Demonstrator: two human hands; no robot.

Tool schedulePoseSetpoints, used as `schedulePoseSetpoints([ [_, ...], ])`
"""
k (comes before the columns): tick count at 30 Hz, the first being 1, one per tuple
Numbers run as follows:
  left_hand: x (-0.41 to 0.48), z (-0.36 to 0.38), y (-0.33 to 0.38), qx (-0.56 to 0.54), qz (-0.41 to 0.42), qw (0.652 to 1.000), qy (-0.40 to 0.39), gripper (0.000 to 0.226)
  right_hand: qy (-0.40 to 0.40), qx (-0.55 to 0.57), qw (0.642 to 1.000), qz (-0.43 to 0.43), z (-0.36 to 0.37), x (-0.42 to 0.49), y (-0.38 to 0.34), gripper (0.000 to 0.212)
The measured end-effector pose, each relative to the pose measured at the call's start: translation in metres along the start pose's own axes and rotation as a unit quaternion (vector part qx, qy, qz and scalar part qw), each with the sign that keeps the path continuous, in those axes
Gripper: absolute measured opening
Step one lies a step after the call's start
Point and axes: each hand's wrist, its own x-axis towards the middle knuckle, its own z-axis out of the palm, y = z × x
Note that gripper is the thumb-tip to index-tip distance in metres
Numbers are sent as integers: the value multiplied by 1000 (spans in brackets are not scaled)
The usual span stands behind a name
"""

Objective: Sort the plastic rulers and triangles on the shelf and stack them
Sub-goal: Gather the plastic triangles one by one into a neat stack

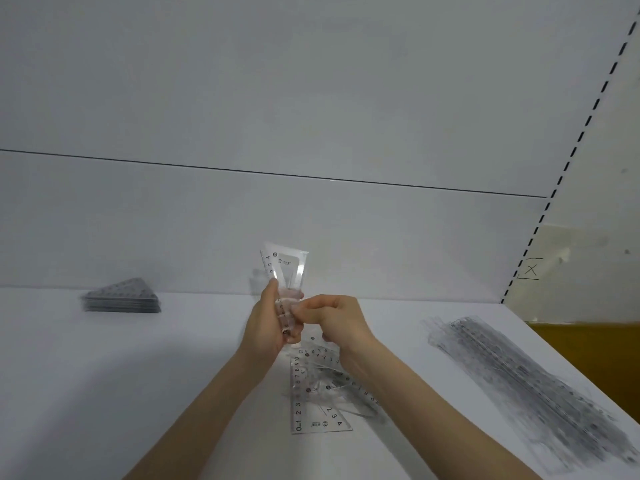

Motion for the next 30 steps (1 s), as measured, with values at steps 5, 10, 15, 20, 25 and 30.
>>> schedulePoseSetpoints([
  [5, -2, -2, 0, 40, -1, 999, 7, 46, 50, -65, 996, -42, 12, 1, 5, 3],
  [10, 0, -3, 1, 46, -3, 999, -2, 41, 116, -232, 956, -135, 16, 4, 12, 15],
  [15, 1, -7, 0, 22, 3, 1000, -22, 39, 95, -129, 974, -159, -13, 4, 8, 10],
  [20, 3, -13, 1, 38, -5, 999, -12, 38, 105, -428, 897, -48, -90, 18, 18, 32],
  [25, 6, -11, -1, 43, -14, 999, -14, 38, 34, -432, 901, 21, -91, 12, 38, 46],
  [30, 7, -12, -6, 49, -26, 998, -13, 38, 67, -355, 932, 27, -97, 12, 37, 19],
])
